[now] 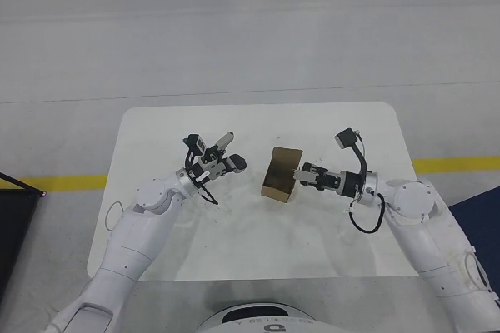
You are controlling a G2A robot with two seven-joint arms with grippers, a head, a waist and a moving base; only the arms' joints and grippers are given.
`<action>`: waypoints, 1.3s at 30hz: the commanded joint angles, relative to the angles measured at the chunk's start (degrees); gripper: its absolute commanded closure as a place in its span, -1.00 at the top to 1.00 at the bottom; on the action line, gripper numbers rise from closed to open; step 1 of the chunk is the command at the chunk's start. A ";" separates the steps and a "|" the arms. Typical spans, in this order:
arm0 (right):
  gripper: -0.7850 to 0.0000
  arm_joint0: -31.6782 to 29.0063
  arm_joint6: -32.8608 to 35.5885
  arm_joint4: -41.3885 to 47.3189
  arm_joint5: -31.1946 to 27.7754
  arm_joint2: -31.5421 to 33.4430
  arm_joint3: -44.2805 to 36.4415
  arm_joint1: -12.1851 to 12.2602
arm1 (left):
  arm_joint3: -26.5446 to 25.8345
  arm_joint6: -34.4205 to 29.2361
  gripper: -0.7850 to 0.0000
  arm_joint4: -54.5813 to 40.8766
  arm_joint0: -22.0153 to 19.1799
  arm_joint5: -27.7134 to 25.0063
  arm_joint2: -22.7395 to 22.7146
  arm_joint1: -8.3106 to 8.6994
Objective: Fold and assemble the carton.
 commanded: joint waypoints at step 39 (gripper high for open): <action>1.00 11.18 2.39 -43.00 -4.32 -19.75 -7.03 -1.90 | 5.45 -1.71 1.00 7.23 -3.84 -1.97 -2.03 0.92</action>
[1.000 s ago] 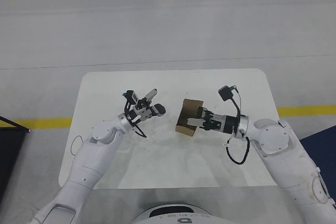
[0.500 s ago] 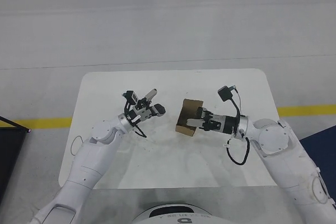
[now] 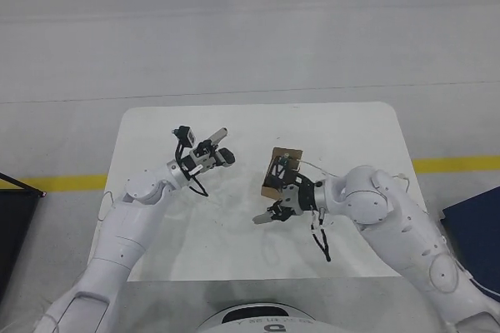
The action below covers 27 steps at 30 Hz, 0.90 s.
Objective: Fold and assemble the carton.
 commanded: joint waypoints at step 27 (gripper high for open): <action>-0.14 11.03 14.22 -12.49 10.37 -13.75 2.83 -3.55 | 3.80 0.81 1.00 -1.65 -0.24 -2.71 -0.59 -0.16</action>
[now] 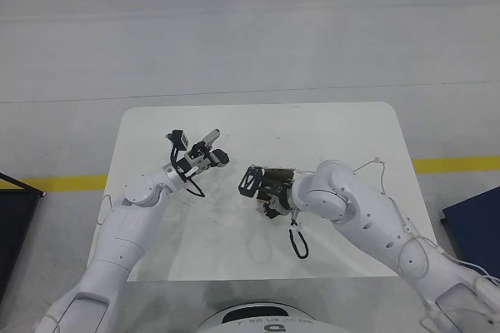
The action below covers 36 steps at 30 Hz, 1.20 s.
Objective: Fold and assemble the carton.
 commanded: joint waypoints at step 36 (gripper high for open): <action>-0.04 2.40 5.82 -1.23 -4.75 -6.16 1.69 -0.73 | 8.76 -2.46 1.00 -3.52 -4.88 -1.11 2.93 -1.77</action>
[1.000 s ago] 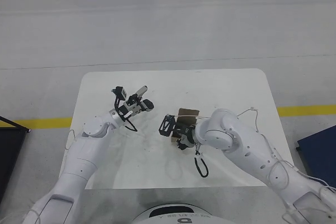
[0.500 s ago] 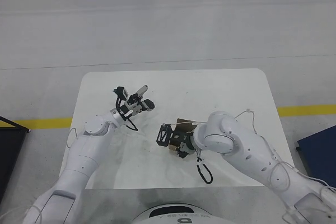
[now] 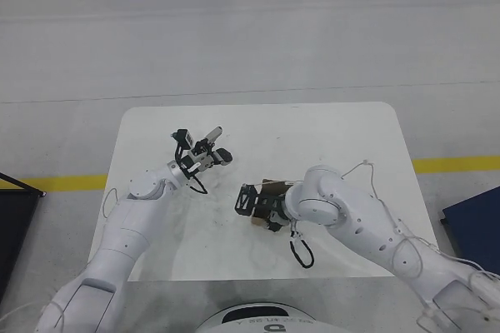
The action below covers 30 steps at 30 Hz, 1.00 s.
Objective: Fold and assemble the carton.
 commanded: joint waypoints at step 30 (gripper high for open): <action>0.74 2.75 2.97 -1.97 4.10 -4.43 1.94 -2.07 | -3.14 1.02 1.00 0.51 3.27 -1.76 -1.13 0.07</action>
